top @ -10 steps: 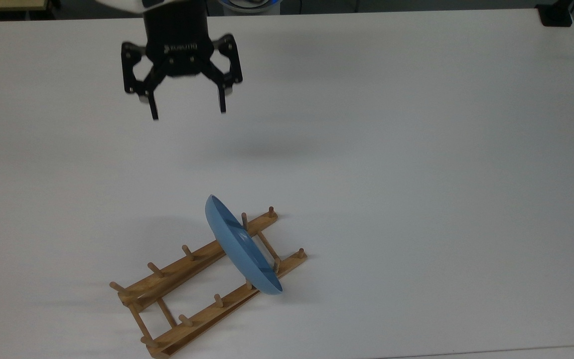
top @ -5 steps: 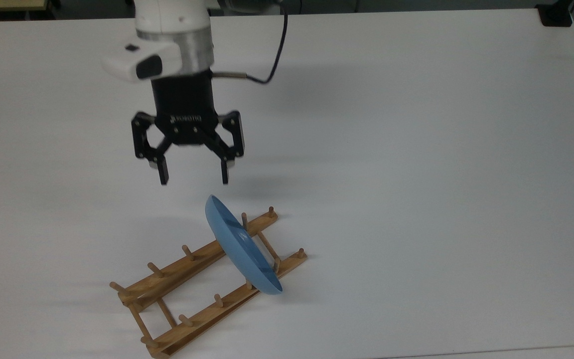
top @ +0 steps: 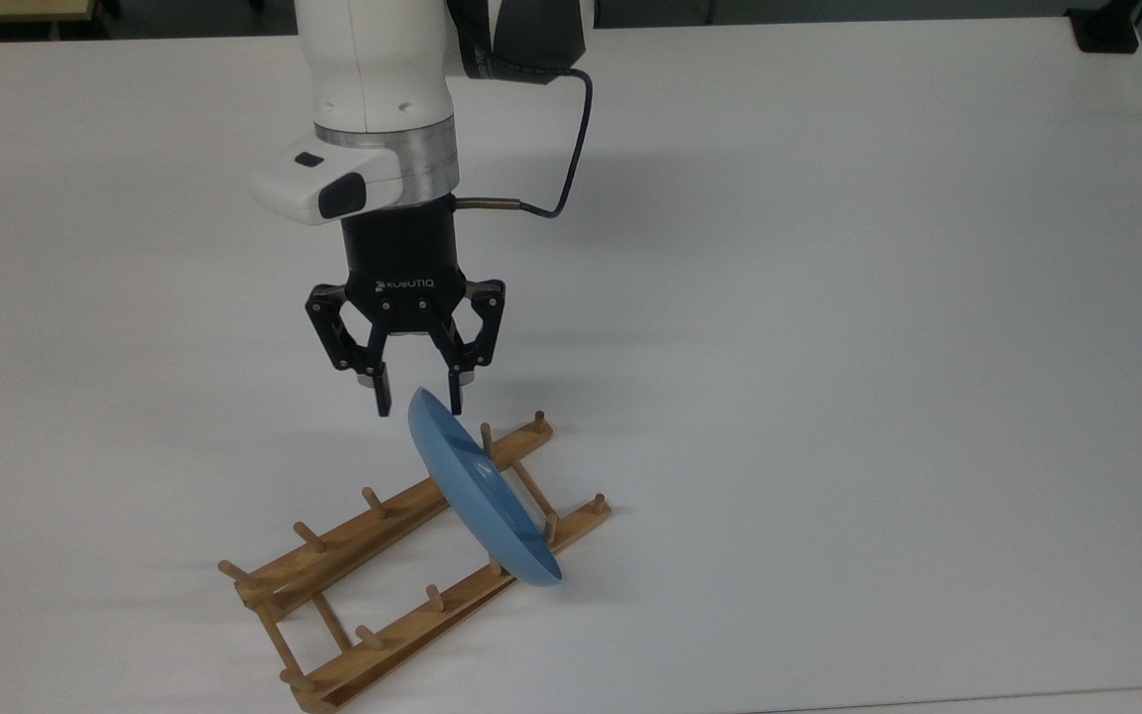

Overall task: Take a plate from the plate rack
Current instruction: 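Close the gripper on the plate rim and lift it from the rack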

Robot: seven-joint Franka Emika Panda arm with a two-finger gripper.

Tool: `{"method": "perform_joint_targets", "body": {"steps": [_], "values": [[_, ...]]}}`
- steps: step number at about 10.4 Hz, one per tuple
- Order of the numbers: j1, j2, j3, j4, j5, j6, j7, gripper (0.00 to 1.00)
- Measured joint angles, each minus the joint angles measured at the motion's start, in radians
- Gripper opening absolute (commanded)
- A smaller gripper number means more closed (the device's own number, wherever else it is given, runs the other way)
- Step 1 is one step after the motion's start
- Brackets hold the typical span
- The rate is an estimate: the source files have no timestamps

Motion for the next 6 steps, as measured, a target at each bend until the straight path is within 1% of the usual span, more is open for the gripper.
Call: {"method": "perform_joint_targets", "body": {"steps": [1, 5, 6], "values": [[0.0, 0.0, 0.0, 0.0, -0.002, 0.0, 0.0, 0.0], [0.0, 0.01, 0.0, -0.001, -0.068, 0.014, 0.0, 0.0], [0.0, 0.015, 0.0, 0.0, -0.075, 0.022, 0.0, 0.0]]}}
